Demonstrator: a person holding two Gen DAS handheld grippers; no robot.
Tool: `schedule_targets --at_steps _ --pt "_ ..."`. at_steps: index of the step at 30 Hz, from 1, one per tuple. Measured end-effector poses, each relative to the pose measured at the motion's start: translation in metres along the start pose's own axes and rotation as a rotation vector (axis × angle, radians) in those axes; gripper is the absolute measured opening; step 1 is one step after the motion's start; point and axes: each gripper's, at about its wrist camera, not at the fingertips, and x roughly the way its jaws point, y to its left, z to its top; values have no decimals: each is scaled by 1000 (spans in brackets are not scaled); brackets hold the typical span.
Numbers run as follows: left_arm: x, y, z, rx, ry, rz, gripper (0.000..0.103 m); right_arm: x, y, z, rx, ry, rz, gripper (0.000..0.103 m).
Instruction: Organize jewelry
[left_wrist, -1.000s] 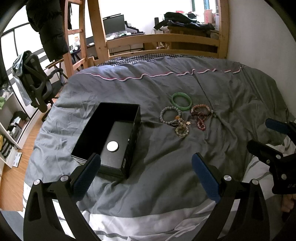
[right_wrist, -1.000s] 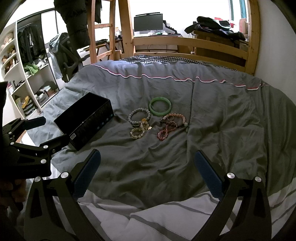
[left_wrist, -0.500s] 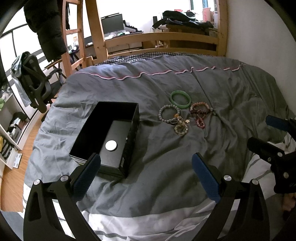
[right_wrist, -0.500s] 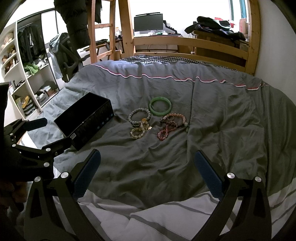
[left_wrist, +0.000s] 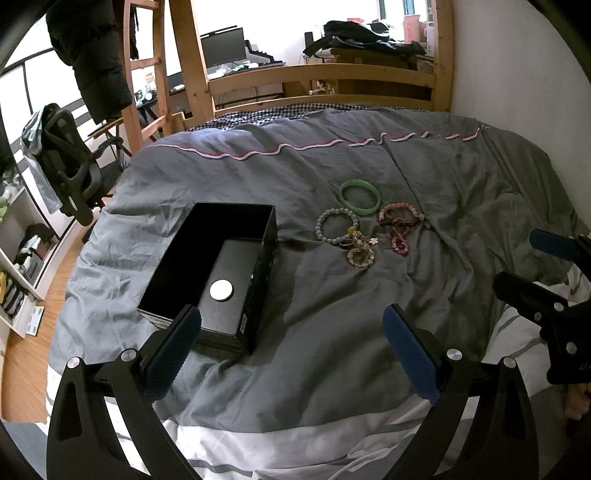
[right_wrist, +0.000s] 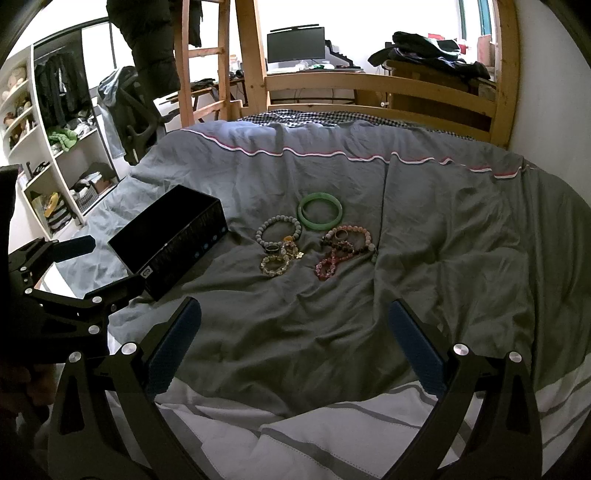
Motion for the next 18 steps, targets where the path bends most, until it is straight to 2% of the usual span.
schedule_targets --at_steps 10,18 --pt "0 -4 0 4 0 -9 97 0 -1 1 5 0 6 100" --pt "19 -17 6 26 27 -78 95 16 -23 20 52 -16 45 98"
